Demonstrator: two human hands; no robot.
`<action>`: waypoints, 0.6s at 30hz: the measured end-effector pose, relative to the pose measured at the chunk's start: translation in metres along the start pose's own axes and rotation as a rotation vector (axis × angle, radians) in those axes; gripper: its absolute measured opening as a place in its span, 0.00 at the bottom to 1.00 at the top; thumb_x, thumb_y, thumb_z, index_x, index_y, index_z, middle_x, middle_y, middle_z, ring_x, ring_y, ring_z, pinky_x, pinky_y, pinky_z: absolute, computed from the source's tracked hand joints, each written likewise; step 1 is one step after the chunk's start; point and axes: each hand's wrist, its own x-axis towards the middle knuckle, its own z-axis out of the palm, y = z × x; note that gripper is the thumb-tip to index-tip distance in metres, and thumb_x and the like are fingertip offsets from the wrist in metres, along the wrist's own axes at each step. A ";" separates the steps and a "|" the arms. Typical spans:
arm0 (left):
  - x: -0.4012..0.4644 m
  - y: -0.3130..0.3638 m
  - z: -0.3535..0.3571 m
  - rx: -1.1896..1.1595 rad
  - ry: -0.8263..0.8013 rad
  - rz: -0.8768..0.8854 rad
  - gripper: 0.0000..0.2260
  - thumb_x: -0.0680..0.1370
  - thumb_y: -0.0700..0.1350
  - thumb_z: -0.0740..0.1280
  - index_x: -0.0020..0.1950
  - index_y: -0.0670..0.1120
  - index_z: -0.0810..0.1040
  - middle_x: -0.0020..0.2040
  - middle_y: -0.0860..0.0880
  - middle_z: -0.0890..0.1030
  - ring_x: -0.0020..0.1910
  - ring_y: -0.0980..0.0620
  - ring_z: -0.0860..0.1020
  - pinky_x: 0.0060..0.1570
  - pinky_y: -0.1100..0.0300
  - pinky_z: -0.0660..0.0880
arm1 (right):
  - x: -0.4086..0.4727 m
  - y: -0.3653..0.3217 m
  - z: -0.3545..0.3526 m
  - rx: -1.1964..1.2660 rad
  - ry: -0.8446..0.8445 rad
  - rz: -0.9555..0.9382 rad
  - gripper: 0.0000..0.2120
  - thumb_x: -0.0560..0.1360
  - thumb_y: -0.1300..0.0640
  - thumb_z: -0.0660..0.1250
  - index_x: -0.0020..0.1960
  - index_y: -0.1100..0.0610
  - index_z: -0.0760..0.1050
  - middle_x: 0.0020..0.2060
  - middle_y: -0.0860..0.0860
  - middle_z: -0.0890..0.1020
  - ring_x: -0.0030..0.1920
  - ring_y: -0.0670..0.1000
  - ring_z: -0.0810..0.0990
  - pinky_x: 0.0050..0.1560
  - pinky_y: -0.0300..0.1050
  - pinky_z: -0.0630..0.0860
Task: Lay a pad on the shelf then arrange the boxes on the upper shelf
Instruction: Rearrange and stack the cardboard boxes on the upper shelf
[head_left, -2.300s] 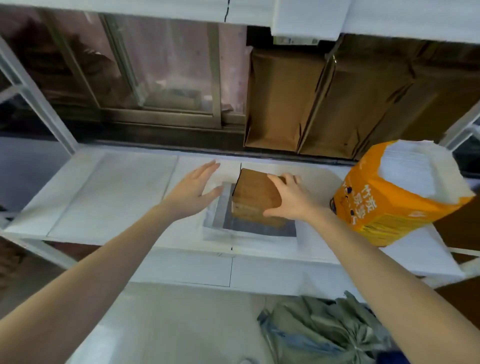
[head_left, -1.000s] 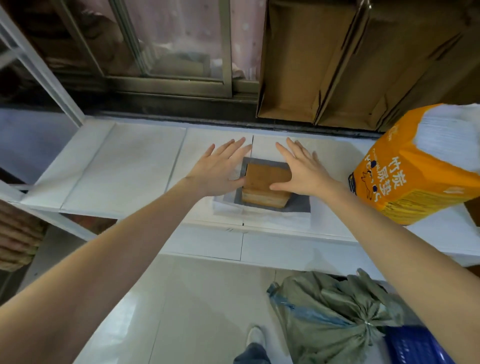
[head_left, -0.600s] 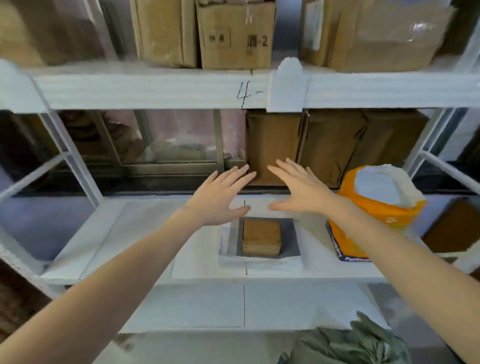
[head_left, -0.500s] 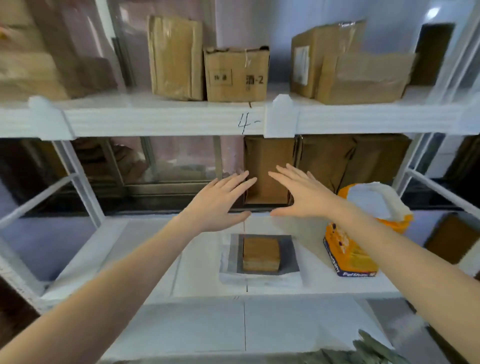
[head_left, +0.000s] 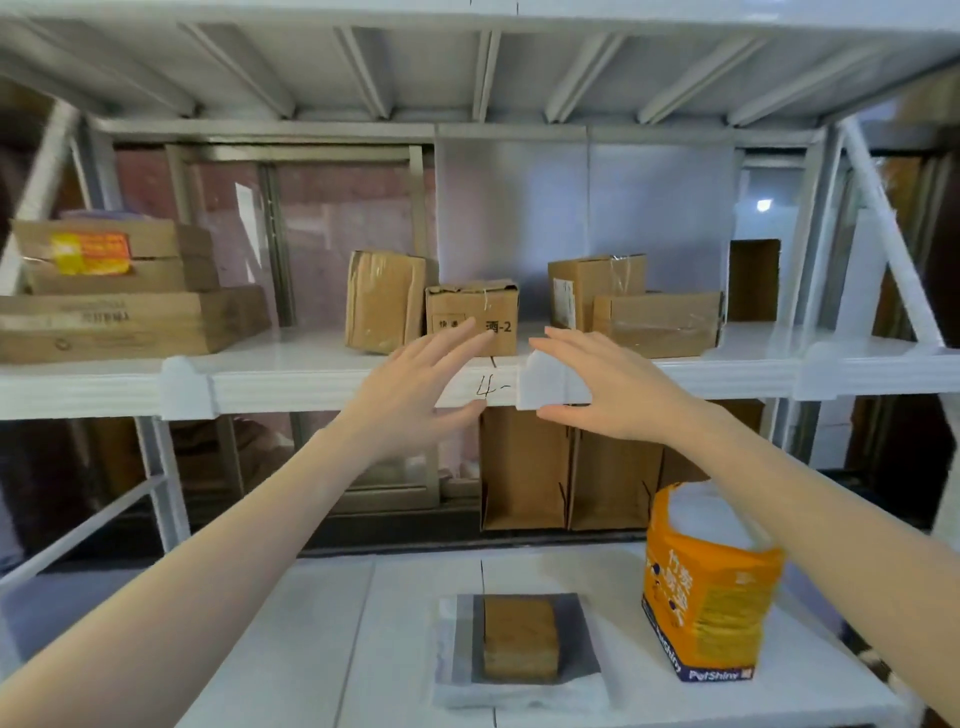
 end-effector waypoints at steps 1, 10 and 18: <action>0.001 -0.004 -0.004 0.014 0.019 0.000 0.30 0.78 0.58 0.59 0.76 0.57 0.50 0.78 0.54 0.53 0.75 0.51 0.56 0.72 0.50 0.58 | 0.003 -0.001 -0.003 0.004 0.015 0.007 0.35 0.74 0.40 0.63 0.75 0.46 0.51 0.76 0.46 0.53 0.75 0.50 0.54 0.70 0.51 0.61; 0.026 -0.048 -0.015 0.104 0.153 -0.098 0.31 0.77 0.56 0.61 0.76 0.53 0.53 0.77 0.48 0.56 0.75 0.46 0.58 0.72 0.47 0.59 | 0.041 -0.007 -0.001 0.023 0.127 0.043 0.34 0.74 0.40 0.61 0.75 0.47 0.51 0.76 0.47 0.51 0.74 0.52 0.55 0.68 0.51 0.64; 0.058 -0.080 0.001 0.159 0.164 -0.243 0.33 0.75 0.56 0.63 0.76 0.53 0.52 0.78 0.49 0.51 0.77 0.45 0.50 0.73 0.43 0.53 | 0.101 -0.011 0.013 0.026 0.173 -0.057 0.34 0.74 0.41 0.62 0.75 0.48 0.52 0.76 0.49 0.53 0.74 0.54 0.56 0.69 0.52 0.62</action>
